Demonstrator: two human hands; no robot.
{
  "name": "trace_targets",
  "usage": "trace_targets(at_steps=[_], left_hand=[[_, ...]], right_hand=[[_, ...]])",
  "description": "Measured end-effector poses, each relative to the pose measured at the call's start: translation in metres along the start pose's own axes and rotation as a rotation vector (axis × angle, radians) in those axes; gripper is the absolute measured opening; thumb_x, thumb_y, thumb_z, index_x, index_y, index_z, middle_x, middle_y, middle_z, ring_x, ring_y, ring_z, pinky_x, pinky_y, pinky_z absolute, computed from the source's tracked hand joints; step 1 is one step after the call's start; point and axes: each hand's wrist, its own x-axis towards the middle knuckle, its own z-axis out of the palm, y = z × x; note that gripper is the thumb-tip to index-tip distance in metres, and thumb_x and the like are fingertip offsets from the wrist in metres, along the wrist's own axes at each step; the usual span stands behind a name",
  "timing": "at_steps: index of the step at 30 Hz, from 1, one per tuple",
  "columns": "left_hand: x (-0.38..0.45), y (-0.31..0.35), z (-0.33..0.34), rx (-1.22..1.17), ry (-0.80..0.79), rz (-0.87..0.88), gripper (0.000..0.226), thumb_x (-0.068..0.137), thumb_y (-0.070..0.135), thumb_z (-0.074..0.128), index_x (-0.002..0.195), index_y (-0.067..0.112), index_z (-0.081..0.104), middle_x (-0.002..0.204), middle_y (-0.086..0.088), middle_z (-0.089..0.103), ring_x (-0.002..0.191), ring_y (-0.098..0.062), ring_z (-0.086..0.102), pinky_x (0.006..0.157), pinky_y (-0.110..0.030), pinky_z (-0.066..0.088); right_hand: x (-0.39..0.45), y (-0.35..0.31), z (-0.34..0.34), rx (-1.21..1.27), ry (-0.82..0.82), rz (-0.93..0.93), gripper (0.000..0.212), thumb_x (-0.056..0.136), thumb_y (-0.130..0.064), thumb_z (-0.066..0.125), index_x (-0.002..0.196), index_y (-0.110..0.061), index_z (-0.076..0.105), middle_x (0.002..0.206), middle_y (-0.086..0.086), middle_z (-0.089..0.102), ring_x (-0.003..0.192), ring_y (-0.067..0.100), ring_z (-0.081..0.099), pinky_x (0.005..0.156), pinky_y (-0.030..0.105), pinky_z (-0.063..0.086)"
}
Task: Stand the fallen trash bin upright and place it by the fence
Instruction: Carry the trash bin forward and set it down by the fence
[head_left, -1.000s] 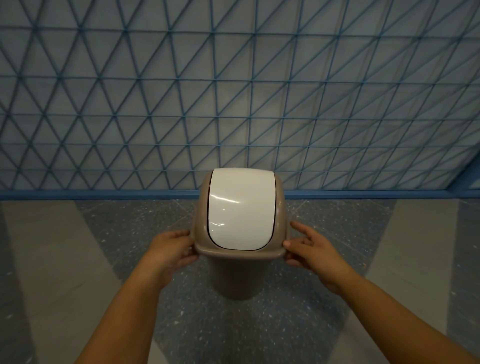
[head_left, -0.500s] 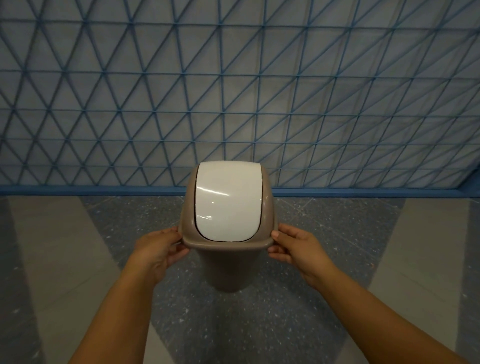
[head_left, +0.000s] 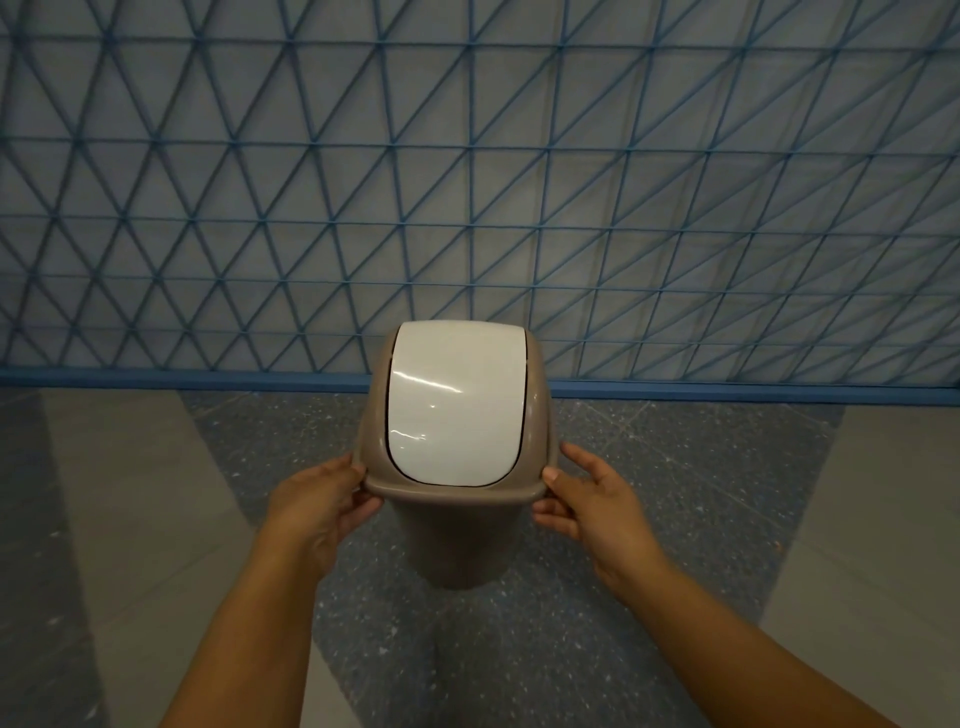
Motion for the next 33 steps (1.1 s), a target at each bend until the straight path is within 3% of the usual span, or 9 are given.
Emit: trace_targets(at_steps=[4, 7, 11, 13, 18, 22, 28, 33], left_hand=[[0.010, -0.001, 0.005, -0.033, 0.010, 0.023, 0.030, 0.089, 0.005, 0.055, 0.119, 0.002, 0.059, 0.096, -0.009, 0.068, 0.090, -0.023, 0.066, 0.074, -0.034, 0.052], [0.022, 0.001, 0.015, -0.063, 0.014, 0.027, 0.028, 0.090, 0.004, 0.054, 0.117, 0.004, 0.059, 0.096, -0.009, 0.069, 0.088, -0.021, 0.066, 0.068, -0.031, 0.053], [0.048, 0.013, 0.031, -0.072, 0.037, 0.048, 0.031, 0.090, 0.003, 0.054, 0.121, 0.002, 0.057, 0.106, -0.014, 0.065, 0.090, -0.023, 0.065, 0.075, -0.034, 0.052], [0.064, 0.023, 0.038, -0.049, 0.022, 0.045, 0.031, 0.090, 0.003, 0.053, 0.120, 0.002, 0.057, 0.107, -0.014, 0.064, 0.086, -0.021, 0.064, 0.071, -0.032, 0.052], [0.095, 0.042, 0.051, -0.016, 0.009, 0.020, 0.028, 0.090, 0.005, 0.054, 0.118, 0.003, 0.059, 0.091, -0.010, 0.066, 0.078, -0.017, 0.063, 0.056, -0.028, 0.051], [0.109, 0.050, 0.063, 0.010, 0.001, 0.035, 0.032, 0.092, 0.006, 0.051, 0.123, 0.000, 0.056, 0.091, -0.010, 0.063, 0.073, -0.016, 0.059, 0.064, -0.030, 0.051], [0.121, 0.054, 0.071, 0.030, 0.022, 0.025, 0.032, 0.092, 0.006, 0.051, 0.123, 0.000, 0.056, 0.101, -0.013, 0.062, 0.082, -0.019, 0.062, 0.071, -0.033, 0.050], [0.123, 0.054, 0.073, 0.021, 0.037, 0.018, 0.032, 0.092, 0.005, 0.050, 0.124, 0.001, 0.056, 0.108, -0.015, 0.061, 0.096, -0.023, 0.060, 0.072, -0.033, 0.051]], right_hand=[[0.011, 0.002, 0.004, -0.043, 0.056, -0.076, 0.048, 0.088, -0.014, 0.060, 0.134, -0.022, 0.048, 0.087, 0.014, 0.070, 0.067, 0.014, 0.070, 0.062, 0.025, 0.059], [0.029, -0.004, 0.008, -0.024, 0.080, -0.085, 0.047, 0.089, -0.011, 0.058, 0.135, -0.018, 0.048, 0.077, 0.008, 0.069, 0.062, 0.010, 0.067, 0.059, 0.023, 0.058], [0.060, -0.012, 0.017, -0.014, 0.100, -0.085, 0.047, 0.090, -0.009, 0.057, 0.135, -0.014, 0.048, 0.075, 0.007, 0.068, 0.060, 0.010, 0.064, 0.056, 0.021, 0.057], [0.074, -0.017, 0.023, -0.015, 0.107, -0.091, 0.047, 0.090, -0.009, 0.057, 0.136, -0.013, 0.048, 0.076, 0.007, 0.068, 0.059, 0.010, 0.064, 0.055, 0.020, 0.057], [0.103, -0.027, 0.035, -0.005, 0.116, -0.100, 0.047, 0.091, -0.008, 0.055, 0.137, -0.010, 0.044, 0.075, 0.009, 0.065, 0.063, 0.014, 0.061, 0.053, 0.019, 0.057], [0.119, -0.035, 0.039, -0.023, 0.121, -0.094, 0.047, 0.092, -0.009, 0.054, 0.138, -0.009, 0.044, 0.075, 0.009, 0.064, 0.062, 0.015, 0.059, 0.054, 0.020, 0.057], [0.133, -0.043, 0.039, -0.029, 0.114, -0.067, 0.047, 0.092, -0.009, 0.054, 0.137, -0.009, 0.044, 0.082, 0.007, 0.066, 0.063, 0.014, 0.060, 0.053, 0.020, 0.057], [0.133, -0.041, 0.039, -0.015, 0.122, -0.066, 0.047, 0.092, -0.009, 0.054, 0.138, -0.010, 0.043, 0.102, 0.013, 0.066, 0.066, 0.015, 0.062, 0.056, 0.021, 0.057]])
